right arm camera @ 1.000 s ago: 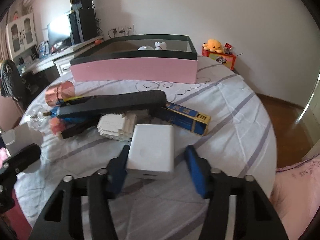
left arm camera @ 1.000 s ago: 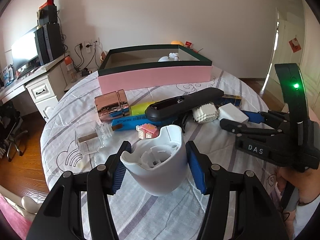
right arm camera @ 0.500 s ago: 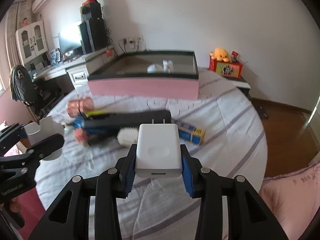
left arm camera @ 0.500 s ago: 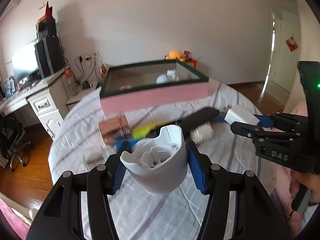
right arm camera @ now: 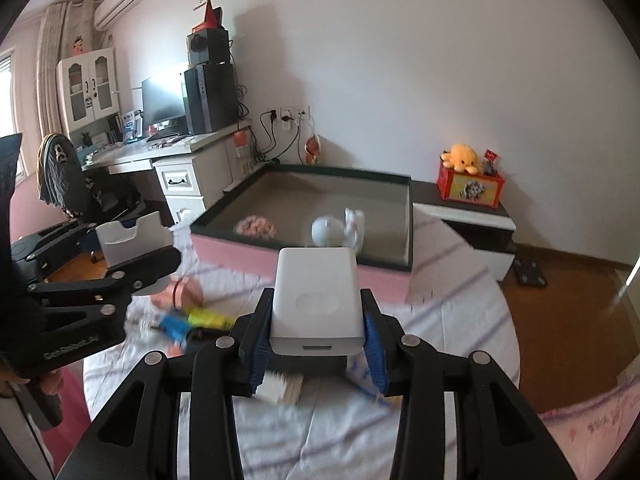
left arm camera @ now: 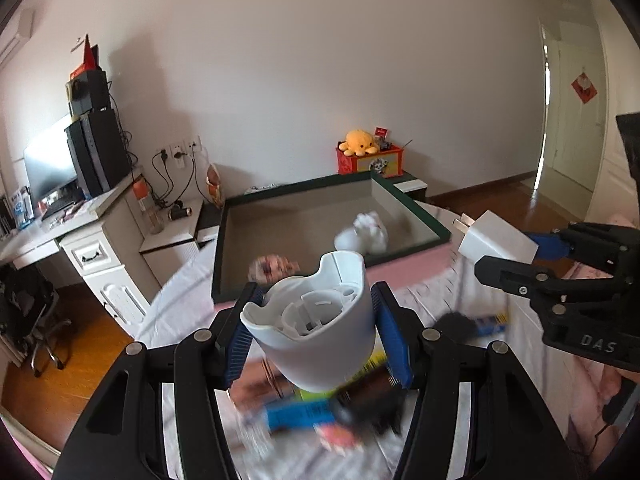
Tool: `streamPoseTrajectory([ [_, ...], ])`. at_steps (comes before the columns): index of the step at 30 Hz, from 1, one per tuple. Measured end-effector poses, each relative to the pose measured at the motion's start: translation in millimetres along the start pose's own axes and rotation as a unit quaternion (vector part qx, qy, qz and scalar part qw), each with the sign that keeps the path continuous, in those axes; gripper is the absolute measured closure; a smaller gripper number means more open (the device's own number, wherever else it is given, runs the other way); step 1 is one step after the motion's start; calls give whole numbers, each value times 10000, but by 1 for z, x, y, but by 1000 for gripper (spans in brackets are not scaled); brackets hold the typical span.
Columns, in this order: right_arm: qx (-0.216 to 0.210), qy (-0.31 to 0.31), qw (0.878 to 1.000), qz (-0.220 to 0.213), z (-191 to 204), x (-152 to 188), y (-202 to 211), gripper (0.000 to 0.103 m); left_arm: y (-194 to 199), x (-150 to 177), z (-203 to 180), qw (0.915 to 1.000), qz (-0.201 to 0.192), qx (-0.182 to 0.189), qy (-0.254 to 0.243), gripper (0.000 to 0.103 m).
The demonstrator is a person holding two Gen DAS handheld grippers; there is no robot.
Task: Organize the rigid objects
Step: 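Carry the cup and charger into the pink box and open both tools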
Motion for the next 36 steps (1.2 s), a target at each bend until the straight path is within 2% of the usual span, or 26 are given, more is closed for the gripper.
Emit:
streamPoseTrajectory([
  [6, -149, 120, 9998, 16, -22, -46, -38, 62, -46, -44, 9, 9998, 157, 124, 49, 46],
  [11, -198, 110, 9996, 180, -41, -72, -80, 62, -100, -75, 21, 9989, 453, 42, 105, 46],
  [14, -218, 108, 9991, 353, -51, -83, -114, 62, -135, -85, 28, 9977, 659, -129, 82, 46],
  [19, -452, 176, 9959, 765, -52, -95, -172, 62, -185, -88, 39, 9939, 1066, -255, 94, 46],
  [26, -687, 292, 9879, 1356, -45, -99, -237, 62, -229, -83, 52, 9865, 1547, -522, -83, 45],
  [28, -731, 311, 9847, 1550, -44, -97, -251, 62, -235, -82, 54, 9853, 1566, -651, -219, 47],
  [33, -786, 424, 9785, 1859, -38, -90, -272, 62, -243, -82, 62, 9842, 1625, -688, -162, 48],
  [36, -750, 451, 9778, 1905, -37, -88, -275, 61, -240, -81, 64, 9844, 1544, -824, -165, 42],
])
Point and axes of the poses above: each gripper's, at about its wrist camera, not at the fingertips, and y roughly against the way its jaws point, z to its left, x to its underside, the point moved 4 cm from there along -y, roughly the way its jaws point, and after that the axes turned 14 degrees about y, right-handed, at the moved point
